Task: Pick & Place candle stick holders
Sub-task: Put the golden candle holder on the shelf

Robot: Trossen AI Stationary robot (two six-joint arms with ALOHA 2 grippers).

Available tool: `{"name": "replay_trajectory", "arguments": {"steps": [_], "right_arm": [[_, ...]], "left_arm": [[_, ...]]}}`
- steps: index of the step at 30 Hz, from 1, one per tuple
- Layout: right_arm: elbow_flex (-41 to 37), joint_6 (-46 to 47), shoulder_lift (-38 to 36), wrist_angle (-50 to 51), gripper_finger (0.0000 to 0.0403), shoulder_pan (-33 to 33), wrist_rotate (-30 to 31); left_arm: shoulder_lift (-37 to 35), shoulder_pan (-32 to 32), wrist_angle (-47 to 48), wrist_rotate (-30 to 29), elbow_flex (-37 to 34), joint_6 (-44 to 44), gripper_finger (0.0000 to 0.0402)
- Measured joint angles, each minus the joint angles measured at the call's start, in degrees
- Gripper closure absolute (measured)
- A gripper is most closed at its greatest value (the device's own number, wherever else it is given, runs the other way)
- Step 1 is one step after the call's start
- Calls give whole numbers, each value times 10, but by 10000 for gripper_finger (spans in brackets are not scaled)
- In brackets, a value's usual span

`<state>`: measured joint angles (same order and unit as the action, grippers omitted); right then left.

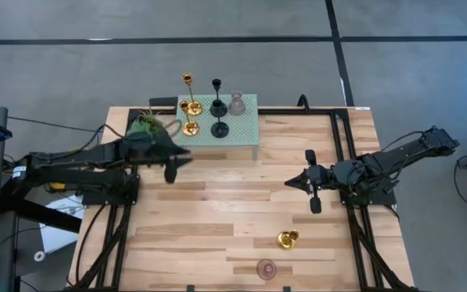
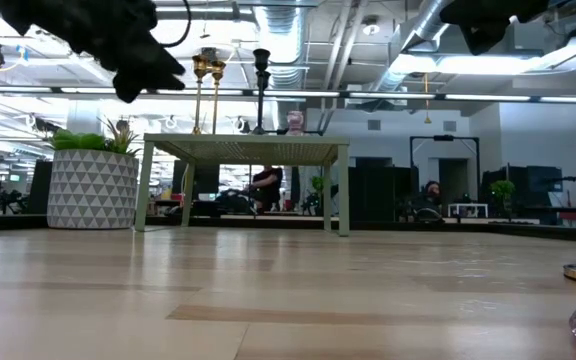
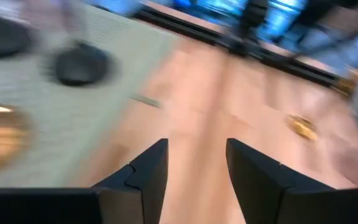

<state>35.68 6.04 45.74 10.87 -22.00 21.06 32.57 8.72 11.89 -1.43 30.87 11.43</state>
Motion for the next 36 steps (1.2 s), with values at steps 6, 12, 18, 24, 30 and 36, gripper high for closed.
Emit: {"name": "replay_trajectory", "arguments": {"steps": [6, 12, 18, 24, 30, 36], "right_arm": [[0, 0, 0, 0, 403, 0, 0], [0, 0, 0, -3, 403, -1, 0], [0, 13, 0, -2, 403, -1, -1], [0, 15, 0, -2, 403, -1, -1], [0, 12, 0, -2, 403, -1, -1], [0, 10, 0, -4, 403, 0, -1]], "left_arm": [[27, -101, -3, 34, -11, 0, 269], [69, -227, -23, -37, -17, 0, 309], [116, -360, -85, -181, -17, -31, 351], [162, -453, -129, -263, -17, -38, 392], [198, -512, -228, -268, -17, -108, 394], [206, -542, -265, -268, -17, -172, 396]]}}
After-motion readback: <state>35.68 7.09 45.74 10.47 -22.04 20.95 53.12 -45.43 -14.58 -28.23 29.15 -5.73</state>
